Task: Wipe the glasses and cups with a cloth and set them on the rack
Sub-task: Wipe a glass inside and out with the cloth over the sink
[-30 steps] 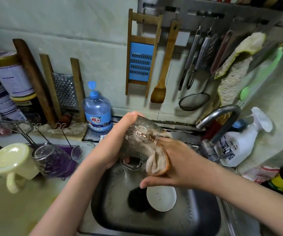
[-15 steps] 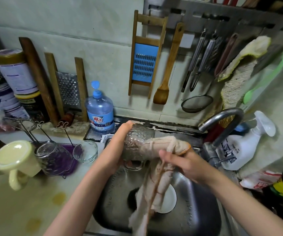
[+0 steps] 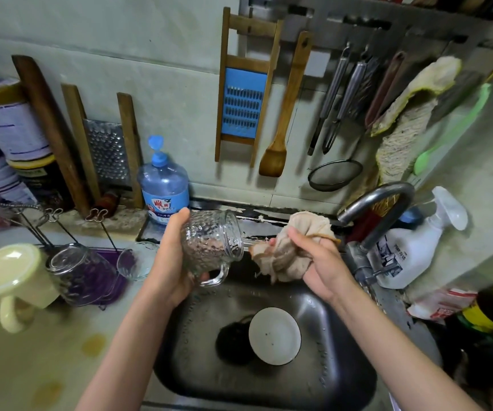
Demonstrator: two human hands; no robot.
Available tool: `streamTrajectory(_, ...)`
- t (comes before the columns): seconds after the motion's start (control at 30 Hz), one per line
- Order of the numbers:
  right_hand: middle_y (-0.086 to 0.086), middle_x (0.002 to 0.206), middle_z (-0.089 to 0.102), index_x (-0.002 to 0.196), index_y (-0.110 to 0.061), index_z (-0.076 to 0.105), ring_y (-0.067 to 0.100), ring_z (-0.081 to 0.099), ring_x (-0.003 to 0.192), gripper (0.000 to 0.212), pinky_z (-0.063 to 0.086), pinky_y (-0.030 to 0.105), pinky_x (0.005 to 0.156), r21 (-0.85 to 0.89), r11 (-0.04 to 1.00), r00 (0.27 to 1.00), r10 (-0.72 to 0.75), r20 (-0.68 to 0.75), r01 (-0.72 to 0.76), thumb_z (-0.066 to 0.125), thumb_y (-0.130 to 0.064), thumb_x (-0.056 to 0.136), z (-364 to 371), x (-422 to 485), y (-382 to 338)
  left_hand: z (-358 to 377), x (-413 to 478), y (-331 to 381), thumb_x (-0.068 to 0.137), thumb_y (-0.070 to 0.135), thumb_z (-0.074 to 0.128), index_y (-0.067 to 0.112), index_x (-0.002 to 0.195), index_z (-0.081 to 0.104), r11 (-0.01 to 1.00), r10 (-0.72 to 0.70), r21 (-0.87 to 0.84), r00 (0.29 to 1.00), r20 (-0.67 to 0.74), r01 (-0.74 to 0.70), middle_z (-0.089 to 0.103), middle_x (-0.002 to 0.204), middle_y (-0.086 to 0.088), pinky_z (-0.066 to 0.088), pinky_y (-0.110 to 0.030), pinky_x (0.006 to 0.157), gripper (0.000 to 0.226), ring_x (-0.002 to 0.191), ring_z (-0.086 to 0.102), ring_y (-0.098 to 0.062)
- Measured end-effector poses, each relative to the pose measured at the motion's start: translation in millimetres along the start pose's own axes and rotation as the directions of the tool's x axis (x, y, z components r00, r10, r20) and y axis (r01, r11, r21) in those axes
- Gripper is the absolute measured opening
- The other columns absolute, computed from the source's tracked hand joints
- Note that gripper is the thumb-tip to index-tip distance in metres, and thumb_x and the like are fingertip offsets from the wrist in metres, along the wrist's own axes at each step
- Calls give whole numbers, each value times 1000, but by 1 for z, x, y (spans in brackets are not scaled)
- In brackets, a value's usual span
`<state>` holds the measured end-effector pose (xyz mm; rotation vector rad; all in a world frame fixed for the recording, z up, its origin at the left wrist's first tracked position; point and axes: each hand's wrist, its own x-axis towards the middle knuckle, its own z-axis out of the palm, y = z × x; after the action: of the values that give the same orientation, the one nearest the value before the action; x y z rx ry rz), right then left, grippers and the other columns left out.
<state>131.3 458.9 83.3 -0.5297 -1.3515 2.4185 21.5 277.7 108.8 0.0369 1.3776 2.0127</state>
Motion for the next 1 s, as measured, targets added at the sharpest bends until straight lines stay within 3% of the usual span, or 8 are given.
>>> streamTrajectory(0.07,14,73,70,94,3,59,19,70,62,10,60,33,57,-39,999,996,4,-89,-7,59,-3,87,-1,8,-3,-3,2,0,95,49,40,10,110,64,1000,2,0,1000,-6,-2,67,96,-16,48,-39,78,48,77,63,-28)
streamTrajectory(0.17,6,90,74,101,2,60,16,68,62,23,58,29,56,-152,988,999,18,-43,-25,39,8,96,-1,16,-3,-6,4,0,96,48,39,11,105,66,1000,13,-1,1000,1,-13,67,95,-16,49,-39,77,47,76,64,-27)
streamTrajectory(0.3,7,75,70,91,-1,55,13,58,49,30,48,21,44,-363,927,994,67,-89,-95,31,17,89,8,17,8,-9,6,0,97,48,39,12,102,66,1000,12,-4,1000,8,-12,67,90,-15,49,-38,75,45,73,64,-27)
streamTrajectory(0.4,7,64,53,70,-10,51,11,39,41,17,25,18,37,-441,870,973,166,-160,-221,43,-5,84,11,17,14,-12,8,-1,96,48,39,13,103,66,1000,1,-8,1000,7,-1,66,89,-15,48,-37,74,44,72,63,-27)
streamTrajectory(0.5,-2,51,33,55,-21,31,10,24,40,50,12,18,41,-551,754,933,311,-179,-357,40,-51,93,6,15,17,-14,10,-3,96,48,38,15,96,66,1000,-12,0,1000,-6,12,67,83,-13,44,-37,71,43,69,62,-26)
streamTrajectory(0.57,-4,48,26,57,-24,26,9,19,40,57,9,19,43,-595,696,916,310,-255,-401,33,-67,93,3,15,23,-15,12,-4,97,47,38,17,90,68,1000,-17,1,1000,-9,17,67,81,-12,41,-38,70,44,67,61,-26)
streamTrajectory(0.77,-3,44,32,71,-17,42,7,24,32,33,17,12,37,-653,585,877,303,-374,-480,45,-34,100,-6,22,47,-15,20,-11,97,50,36,26,64,77,999,-51,7,998,29,51,67,72,-7,33,-38,65,57,66,57,-26)
streamTrajectory(1.0,-1,45,36,74,-15,42,7,22,28,31,15,9,37,-628,460,776,428,-462,-628,39,-30,100,-21,20,78,-21,24,-13,98,51,34,14,97,63,996,-92,-8,991,95,93,60,82,-17,36,-20,37,47,65,53,-31)
